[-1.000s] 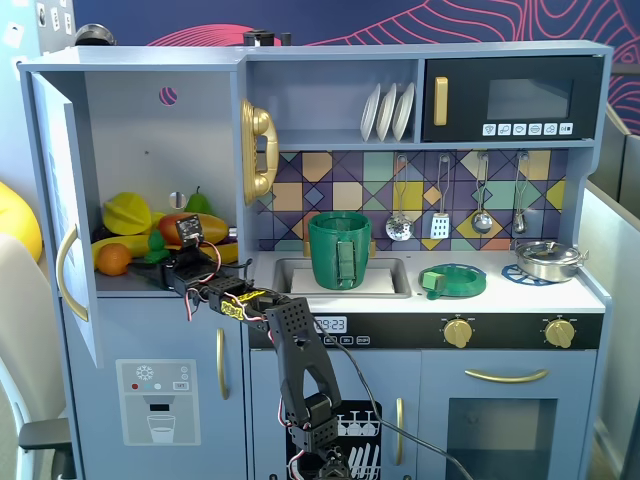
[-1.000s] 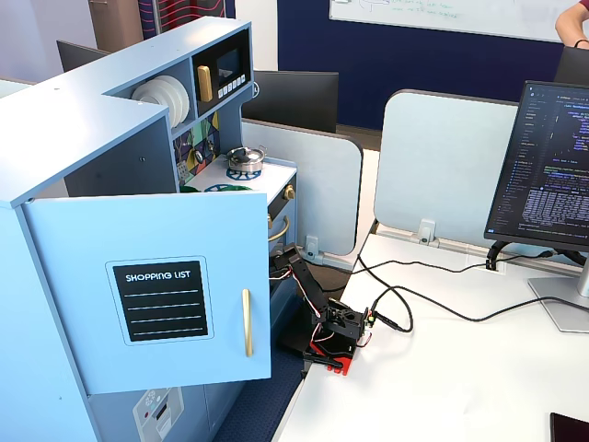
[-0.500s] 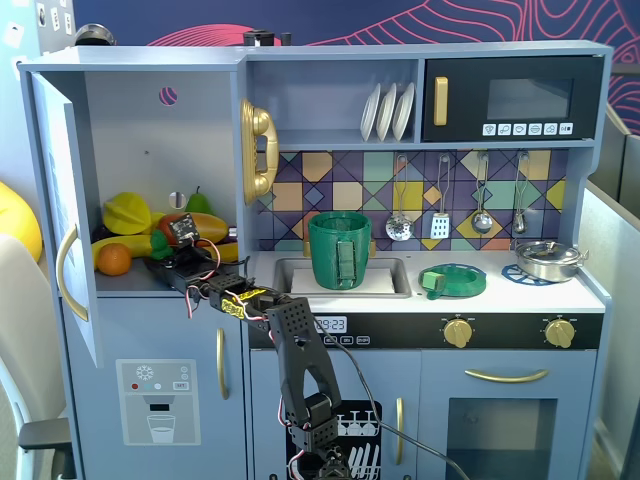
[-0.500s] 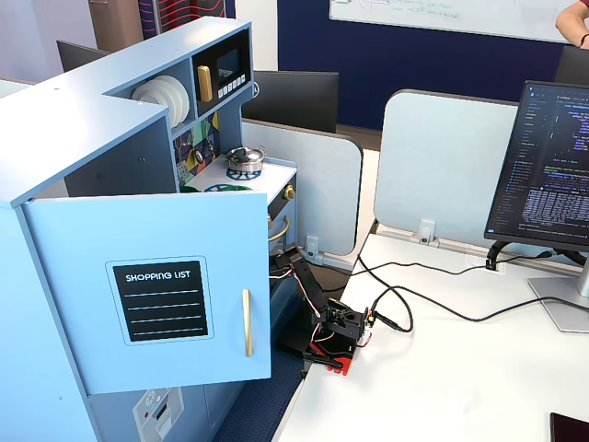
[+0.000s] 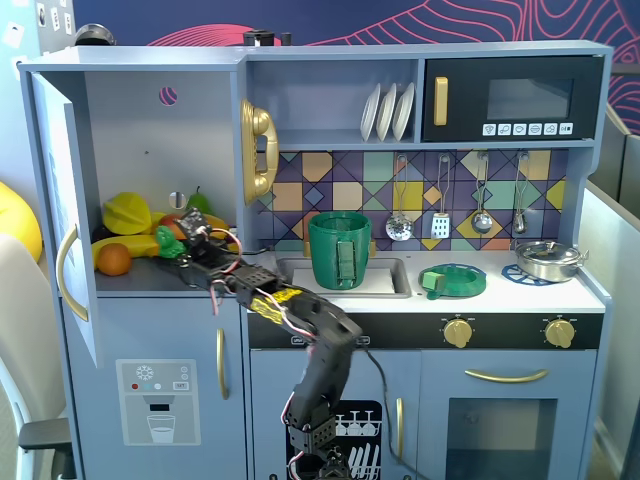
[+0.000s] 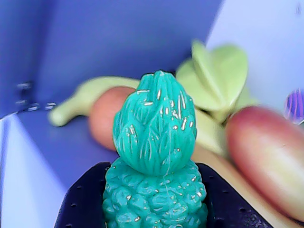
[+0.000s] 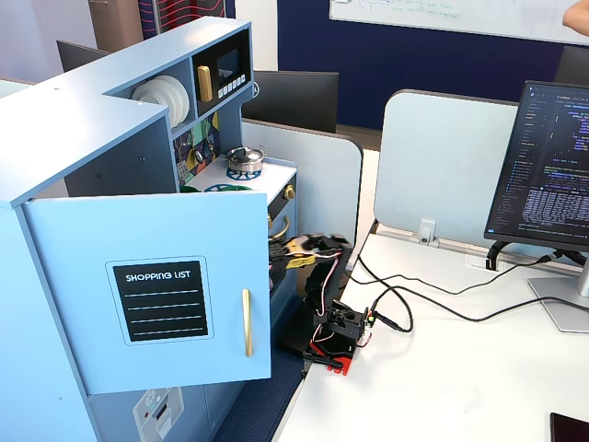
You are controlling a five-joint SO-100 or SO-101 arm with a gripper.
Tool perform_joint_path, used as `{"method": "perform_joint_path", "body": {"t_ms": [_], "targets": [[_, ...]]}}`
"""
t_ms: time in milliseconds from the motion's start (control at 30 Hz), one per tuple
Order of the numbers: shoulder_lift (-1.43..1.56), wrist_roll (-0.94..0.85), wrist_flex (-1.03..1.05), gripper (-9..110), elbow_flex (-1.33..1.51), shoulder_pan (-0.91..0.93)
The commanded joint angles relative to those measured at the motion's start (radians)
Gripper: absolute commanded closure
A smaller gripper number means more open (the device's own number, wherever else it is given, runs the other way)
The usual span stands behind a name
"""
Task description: Pick up the green pineapple from the left cabinet and place it in the green recipient
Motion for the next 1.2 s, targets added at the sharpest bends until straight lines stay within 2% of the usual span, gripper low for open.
{"method": "perform_joint_path", "body": {"t_ms": [0,167,300,433,600,900,1167], "targets": [[0.327,-0.069,0.046,101,0.147,-0.020],[0.601,-0.109,0.173,101,0.262,0.095],[0.715,-0.094,0.166,101,0.281,0.235],[0.744,-0.002,0.103,101,0.245,0.425],[0.704,0.239,0.060,101,0.175,0.681],[0.462,0.293,0.084,102,-0.006,0.917],[0.163,0.337,0.003,102,-0.189,1.002]]}}
